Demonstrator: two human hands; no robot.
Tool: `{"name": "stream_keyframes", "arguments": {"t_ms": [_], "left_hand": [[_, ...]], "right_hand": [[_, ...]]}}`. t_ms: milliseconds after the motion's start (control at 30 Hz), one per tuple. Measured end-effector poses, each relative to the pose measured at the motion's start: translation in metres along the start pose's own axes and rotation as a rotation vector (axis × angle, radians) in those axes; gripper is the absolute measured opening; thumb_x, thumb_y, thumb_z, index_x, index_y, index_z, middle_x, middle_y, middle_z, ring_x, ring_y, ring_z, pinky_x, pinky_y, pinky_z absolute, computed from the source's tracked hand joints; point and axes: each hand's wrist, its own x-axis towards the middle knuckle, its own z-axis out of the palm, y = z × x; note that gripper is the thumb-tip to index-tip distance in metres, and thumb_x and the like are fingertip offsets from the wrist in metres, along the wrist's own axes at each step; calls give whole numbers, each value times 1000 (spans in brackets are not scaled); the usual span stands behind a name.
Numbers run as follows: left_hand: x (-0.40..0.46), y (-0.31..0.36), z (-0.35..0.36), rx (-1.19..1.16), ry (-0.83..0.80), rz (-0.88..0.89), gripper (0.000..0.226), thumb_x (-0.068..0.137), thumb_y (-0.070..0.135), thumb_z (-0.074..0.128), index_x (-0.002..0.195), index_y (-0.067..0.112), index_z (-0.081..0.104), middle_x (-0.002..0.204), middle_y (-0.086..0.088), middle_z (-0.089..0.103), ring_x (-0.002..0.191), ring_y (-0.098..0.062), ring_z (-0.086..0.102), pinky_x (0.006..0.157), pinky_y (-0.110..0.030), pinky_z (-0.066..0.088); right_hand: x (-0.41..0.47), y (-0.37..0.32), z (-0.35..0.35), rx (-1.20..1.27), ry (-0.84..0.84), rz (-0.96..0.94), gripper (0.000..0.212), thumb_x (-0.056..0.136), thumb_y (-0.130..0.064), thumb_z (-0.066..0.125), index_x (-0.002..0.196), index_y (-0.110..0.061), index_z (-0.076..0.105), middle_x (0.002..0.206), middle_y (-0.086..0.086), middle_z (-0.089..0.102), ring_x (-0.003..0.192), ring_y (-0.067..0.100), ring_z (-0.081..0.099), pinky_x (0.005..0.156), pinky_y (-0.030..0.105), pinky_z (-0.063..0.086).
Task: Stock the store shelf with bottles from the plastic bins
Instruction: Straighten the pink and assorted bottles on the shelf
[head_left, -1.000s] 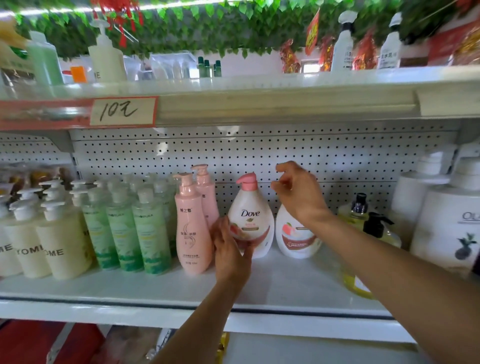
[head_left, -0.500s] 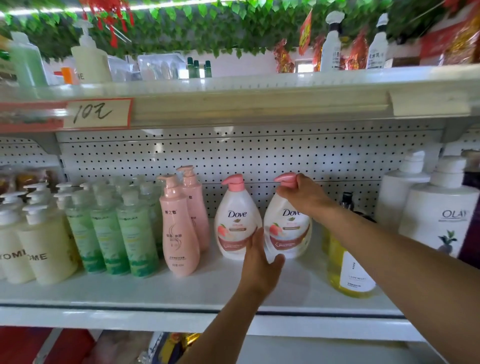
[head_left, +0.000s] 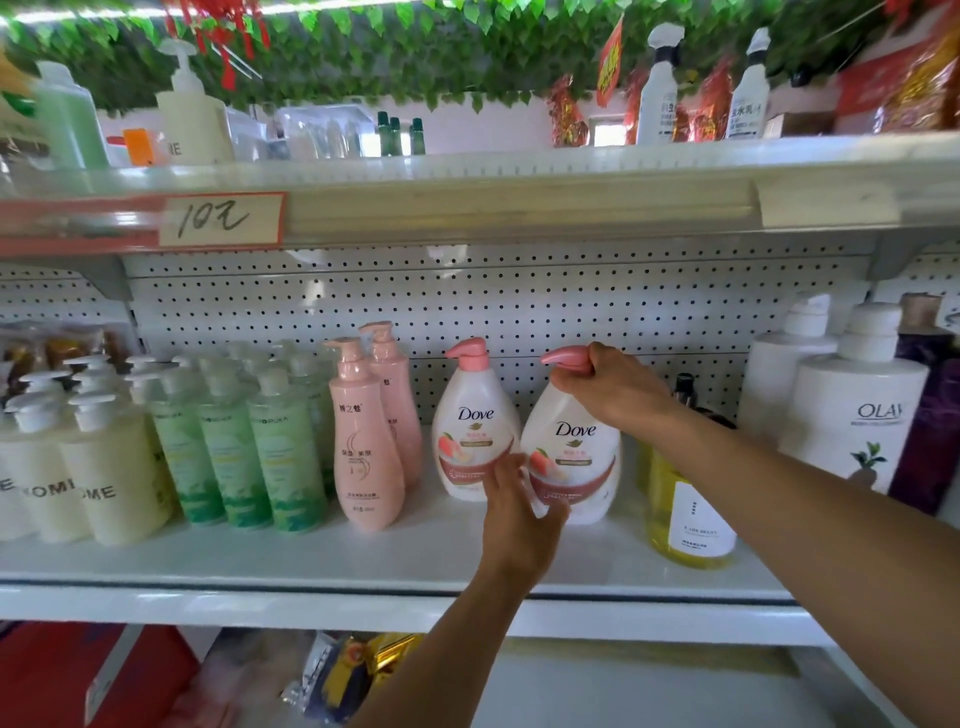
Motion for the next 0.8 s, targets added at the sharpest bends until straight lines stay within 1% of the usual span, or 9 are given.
{"name": "stream_keyframes", "arguments": {"t_ms": [33,133,200,267,367,567,667,733,800], "left_hand": [[-3,0,-3,7,22,15,60,80,16,75,127,18,39,136,-3,45,121,-19,50,99,-41,51],[-14,-2,-15,28,59,41,69,77,20,78,131,19,35,136,1,46,121,-17,52,96,-39,53],[-21,-7,-25,53,80,60,73,74,21,80,132,21,33,135,2,44,120,-17,51,96,-38,53],[-26,-12,-38,77,94,56,74,72,23,81,130,22,34,131,2,43,118,-18,52,94,-39,53],[-28,-17,-58,87,107,39,75,70,21,82,127,21,35,128,1,44,113,-20,54,92,-41,54],[-25,-23,-89,117,140,53,75,72,18,81,126,23,30,123,5,47,113,-20,55,92,-40,54],[-23,-26,-96,134,150,50,75,71,18,82,126,21,31,126,2,43,113,-19,53,90,-40,55],[-24,-27,-98,115,136,50,73,71,18,82,124,22,32,126,2,43,113,-18,53,89,-40,56],[-26,-30,-100,83,111,41,72,72,16,81,124,23,33,126,2,45,112,-19,55,88,-42,56]], "right_hand": [[-6,-4,-1,-2,3,-16,8,89,-54,48,90,-56,56,93,-12,65,78,7,58,68,27,42],[-19,-17,1,14,19,-71,18,86,-52,51,73,-64,51,97,-14,65,87,13,59,74,30,44],[-22,-27,6,-15,40,-65,9,85,-54,52,78,-49,55,101,-7,66,92,19,60,75,32,43],[-23,-38,14,-60,59,-39,25,85,-58,52,89,-33,53,102,-1,65,90,23,57,71,32,39],[-25,-56,24,-94,59,-23,41,86,-62,51,102,-25,54,99,-1,59,86,21,50,71,32,36],[-29,-88,41,-18,39,-65,24,84,-56,52,87,-33,50,91,-7,60,85,18,53,70,31,37],[-31,-95,45,48,20,-79,22,84,-54,52,98,-37,55,92,-11,64,90,16,59,76,31,44],[-36,-91,46,132,16,-103,14,86,-52,55,89,-39,50,83,-18,61,82,10,59,71,28,44],[-47,-76,52,316,-7,-75,20,88,-45,61,102,-33,53,95,-12,61,88,10,59,73,29,46]]}}
